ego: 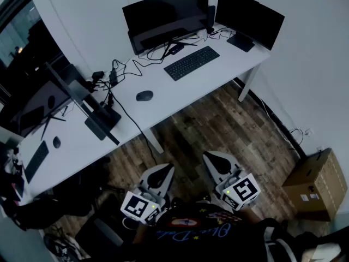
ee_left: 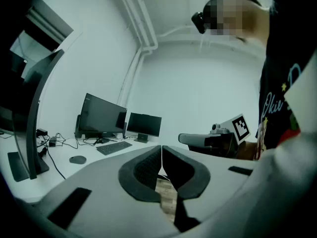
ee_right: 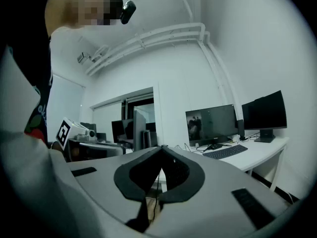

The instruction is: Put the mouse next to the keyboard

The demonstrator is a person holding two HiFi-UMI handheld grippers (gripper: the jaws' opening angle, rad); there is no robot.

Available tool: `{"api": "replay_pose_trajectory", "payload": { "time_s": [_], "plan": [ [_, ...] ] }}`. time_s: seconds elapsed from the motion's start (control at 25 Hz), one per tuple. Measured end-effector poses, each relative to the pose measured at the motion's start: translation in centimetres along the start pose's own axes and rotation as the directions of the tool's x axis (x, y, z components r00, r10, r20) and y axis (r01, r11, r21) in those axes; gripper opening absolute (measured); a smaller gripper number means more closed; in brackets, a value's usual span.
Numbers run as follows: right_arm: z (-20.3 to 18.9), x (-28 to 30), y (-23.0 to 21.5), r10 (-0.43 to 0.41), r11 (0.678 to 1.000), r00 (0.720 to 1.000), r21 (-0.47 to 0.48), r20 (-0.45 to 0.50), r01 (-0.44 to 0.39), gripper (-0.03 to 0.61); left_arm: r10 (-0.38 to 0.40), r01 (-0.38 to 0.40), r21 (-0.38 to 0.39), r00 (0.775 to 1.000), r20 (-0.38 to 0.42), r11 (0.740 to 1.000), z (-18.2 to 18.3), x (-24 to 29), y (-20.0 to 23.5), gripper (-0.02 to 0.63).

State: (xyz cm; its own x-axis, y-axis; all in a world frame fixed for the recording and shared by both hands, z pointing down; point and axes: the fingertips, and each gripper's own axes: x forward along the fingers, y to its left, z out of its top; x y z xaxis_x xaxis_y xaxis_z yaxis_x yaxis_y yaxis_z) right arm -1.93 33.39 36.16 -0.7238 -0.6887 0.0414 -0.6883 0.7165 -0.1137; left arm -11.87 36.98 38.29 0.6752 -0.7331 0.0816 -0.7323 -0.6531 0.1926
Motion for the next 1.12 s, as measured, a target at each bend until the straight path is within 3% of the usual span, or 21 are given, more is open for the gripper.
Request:
{"api": "replay_pose_trajectory", "payload": {
  "time_s": [0.96,1.12],
  "plan": [
    [-1.0,-3.4,-3.1,-0.031,0.997,0.999,0.065,0.017,0.030,0.004,-0.002,0.003,0.018,0.999,-0.046,1.000,-1.1,2.0,-3.1,0.003],
    [-1.2,-4.2,-4.3,-0.039,0.996,0.999,0.080,0.009,0.038,0.080,-0.011,0.012,0.033,0.998,-0.058,0.999,-1.2,3.1,-3.8,0.003]
  ]
}}
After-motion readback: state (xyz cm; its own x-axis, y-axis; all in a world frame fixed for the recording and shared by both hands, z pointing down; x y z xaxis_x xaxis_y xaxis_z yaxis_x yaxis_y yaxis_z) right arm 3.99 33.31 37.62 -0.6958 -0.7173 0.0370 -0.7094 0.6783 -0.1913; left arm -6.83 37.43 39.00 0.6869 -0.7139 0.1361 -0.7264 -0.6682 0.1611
